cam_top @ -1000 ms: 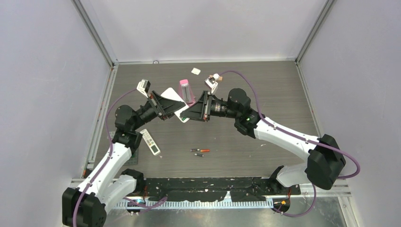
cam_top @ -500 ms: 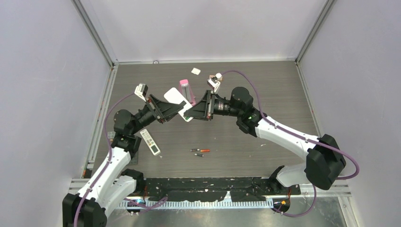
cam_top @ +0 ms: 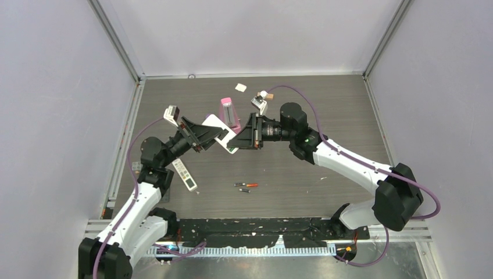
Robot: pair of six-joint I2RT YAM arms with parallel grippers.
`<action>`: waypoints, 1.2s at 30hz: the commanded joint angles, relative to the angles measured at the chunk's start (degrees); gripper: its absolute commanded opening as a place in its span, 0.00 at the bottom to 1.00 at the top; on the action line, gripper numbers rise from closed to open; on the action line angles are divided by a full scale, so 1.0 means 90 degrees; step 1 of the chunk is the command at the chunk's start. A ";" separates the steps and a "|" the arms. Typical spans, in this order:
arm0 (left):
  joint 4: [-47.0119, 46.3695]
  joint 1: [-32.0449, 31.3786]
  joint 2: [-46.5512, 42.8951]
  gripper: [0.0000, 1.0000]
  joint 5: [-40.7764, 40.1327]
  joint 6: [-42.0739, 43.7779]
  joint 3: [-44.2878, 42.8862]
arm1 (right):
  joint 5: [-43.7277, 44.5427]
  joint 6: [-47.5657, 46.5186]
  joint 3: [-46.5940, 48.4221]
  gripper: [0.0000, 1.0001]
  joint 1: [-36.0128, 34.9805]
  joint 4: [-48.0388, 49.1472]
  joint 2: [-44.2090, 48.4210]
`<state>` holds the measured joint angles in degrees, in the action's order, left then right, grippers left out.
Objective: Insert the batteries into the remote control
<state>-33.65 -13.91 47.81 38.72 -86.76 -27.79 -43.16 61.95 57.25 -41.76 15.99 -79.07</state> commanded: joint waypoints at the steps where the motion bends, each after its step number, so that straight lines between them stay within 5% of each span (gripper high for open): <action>1: -0.0435 0.0042 -0.0137 0.42 -0.0245 0.0011 0.0065 | -0.0298 -0.0256 0.0294 0.14 0.0016 -0.0052 0.0003; 10: -0.0453 0.0042 -0.0118 0.00 -0.0245 0.0001 0.0140 | -0.0401 -0.0369 0.0366 0.22 0.0011 -0.0227 -0.0040; 19: -0.0116 0.0075 -0.0256 0.00 -0.0373 0.0237 0.0201 | 0.0072 -0.1538 0.0809 0.76 0.0011 -0.1363 0.0362; 23: -0.0081 0.0214 -0.0278 0.00 -0.0447 0.0214 0.0345 | 0.0301 -0.1745 0.0546 0.86 0.0029 -0.1207 0.0733; 30: 0.0277 0.1073 -0.0637 0.00 -0.0329 0.0166 0.0646 | 0.0765 -0.2790 -0.0066 0.83 0.0285 -0.2131 0.1517; 36: 0.0675 0.1705 -0.0844 0.00 -0.0279 0.0169 0.0894 | 0.1421 -0.4279 -0.0191 0.53 0.0122 -0.3113 0.1182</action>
<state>-28.42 -1.32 41.21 35.81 -86.19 -20.38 -35.09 34.28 56.53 -39.31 -5.76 -65.84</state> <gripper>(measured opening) 0.223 0.584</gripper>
